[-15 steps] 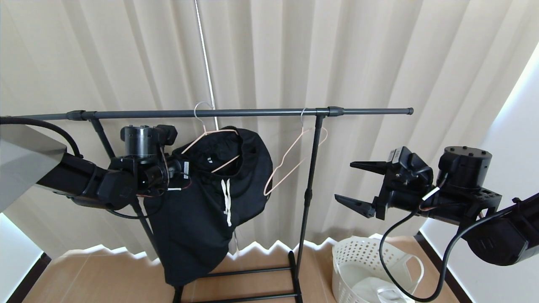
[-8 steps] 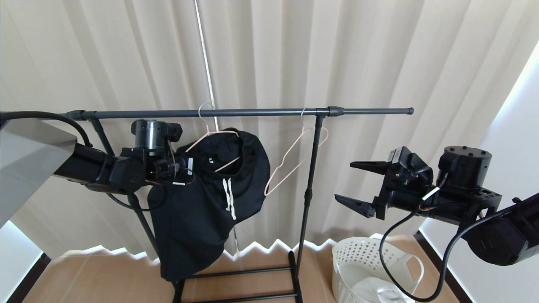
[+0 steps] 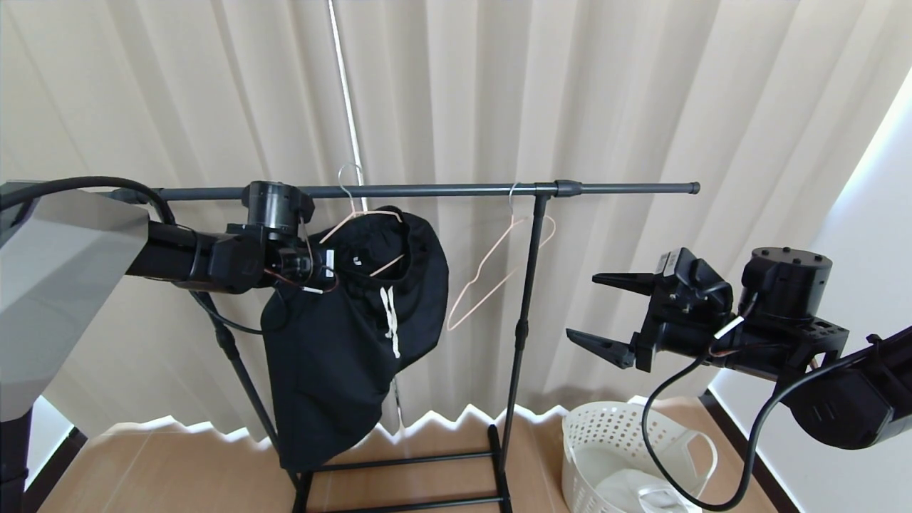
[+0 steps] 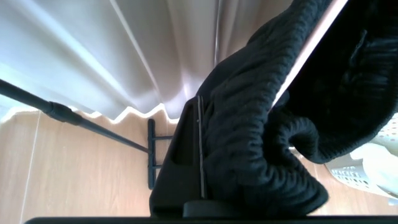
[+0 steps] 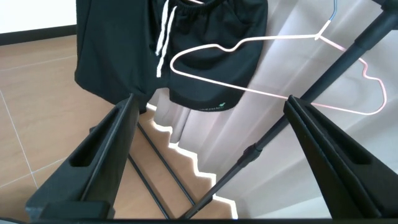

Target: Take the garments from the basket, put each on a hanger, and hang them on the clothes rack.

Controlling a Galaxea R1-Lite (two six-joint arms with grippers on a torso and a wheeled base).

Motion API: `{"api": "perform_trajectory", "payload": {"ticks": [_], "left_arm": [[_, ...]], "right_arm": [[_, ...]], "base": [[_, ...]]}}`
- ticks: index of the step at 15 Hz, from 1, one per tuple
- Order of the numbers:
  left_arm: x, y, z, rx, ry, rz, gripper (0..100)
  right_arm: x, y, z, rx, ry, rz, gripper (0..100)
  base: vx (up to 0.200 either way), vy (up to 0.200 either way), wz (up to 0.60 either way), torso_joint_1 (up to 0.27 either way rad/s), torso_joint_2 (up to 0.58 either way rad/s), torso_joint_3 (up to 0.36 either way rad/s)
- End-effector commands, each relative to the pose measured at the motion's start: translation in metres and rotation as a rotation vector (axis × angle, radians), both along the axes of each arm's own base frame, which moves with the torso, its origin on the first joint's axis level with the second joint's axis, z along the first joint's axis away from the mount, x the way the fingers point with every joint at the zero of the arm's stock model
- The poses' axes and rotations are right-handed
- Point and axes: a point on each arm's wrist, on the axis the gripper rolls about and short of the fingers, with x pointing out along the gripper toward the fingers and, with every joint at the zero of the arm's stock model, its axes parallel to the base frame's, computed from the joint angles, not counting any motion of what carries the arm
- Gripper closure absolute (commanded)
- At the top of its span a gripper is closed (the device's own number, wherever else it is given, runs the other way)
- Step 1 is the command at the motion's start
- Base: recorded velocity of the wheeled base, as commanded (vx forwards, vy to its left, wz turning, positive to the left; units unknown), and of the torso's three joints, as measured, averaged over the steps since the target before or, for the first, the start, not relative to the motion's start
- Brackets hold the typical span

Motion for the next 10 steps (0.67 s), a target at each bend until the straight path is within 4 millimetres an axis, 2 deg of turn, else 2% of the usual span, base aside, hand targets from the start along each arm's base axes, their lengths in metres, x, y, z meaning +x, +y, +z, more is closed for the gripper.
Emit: {"api": "perform_trajectory", "payload": {"ticks": [1, 10], "left_arm": [[0.007, -0.007, -0.004, 0.005, 0.006, -0.004, 100], [0.014, -0.015, -0.020, -0.002, 0.038, 0.005, 100]], "right_arm": [[0.000, 0.000, 0.000, 0.000, -0.003, 0.000, 0], [0.003, 0.000, -0.001, 0.000, -0.001, 0.000, 0]], "base": [[0.000, 0.000, 0.00, 0.000, 0.00, 0.000], [0.000, 0.000, 0.00, 0.000, 0.00, 0.000]]}}
